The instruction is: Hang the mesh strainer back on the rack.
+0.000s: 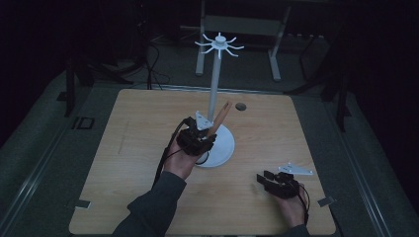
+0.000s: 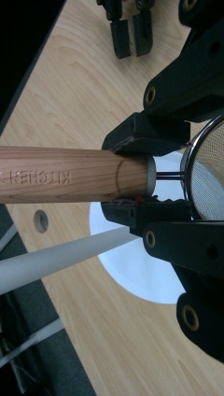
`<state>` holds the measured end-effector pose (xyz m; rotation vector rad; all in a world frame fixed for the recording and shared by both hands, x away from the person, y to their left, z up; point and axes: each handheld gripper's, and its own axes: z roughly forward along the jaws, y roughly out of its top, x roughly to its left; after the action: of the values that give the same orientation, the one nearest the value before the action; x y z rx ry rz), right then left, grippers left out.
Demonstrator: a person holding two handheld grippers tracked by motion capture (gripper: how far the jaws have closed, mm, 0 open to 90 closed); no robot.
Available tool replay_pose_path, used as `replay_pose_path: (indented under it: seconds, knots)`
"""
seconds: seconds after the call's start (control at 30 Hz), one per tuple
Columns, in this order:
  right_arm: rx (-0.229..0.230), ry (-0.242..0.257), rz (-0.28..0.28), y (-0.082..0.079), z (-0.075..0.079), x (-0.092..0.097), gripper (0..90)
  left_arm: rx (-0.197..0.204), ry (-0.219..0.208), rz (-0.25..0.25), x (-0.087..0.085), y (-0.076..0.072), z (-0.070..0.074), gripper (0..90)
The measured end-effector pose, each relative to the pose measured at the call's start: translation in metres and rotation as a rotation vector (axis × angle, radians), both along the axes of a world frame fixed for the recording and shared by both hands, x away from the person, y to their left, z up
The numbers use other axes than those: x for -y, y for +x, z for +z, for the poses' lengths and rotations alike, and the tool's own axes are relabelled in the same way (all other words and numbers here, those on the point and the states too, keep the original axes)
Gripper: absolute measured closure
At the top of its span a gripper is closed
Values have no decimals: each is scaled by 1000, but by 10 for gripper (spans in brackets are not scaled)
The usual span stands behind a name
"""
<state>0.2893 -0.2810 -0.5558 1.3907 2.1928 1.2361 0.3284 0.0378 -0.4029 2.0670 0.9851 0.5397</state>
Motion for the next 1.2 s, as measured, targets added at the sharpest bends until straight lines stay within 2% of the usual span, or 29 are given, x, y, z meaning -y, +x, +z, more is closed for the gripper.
replay_pose_path:
  seconds: [0.4,0.53,0.73,1.2]
  knots:
    - [-1,-1,1,0,0,0,581,52,-50,47,-2,-4,8,689]
    - [-2,0,0,0,0,0,581,79,-79,79,-3,-6,10,689]
    - [-3,2,-2,0,0,0,581,126,-90,107,-3,-9,14,689]
    - [-4,-2,2,0,-1,0,581,189,-96,132,-1,-13,23,688]
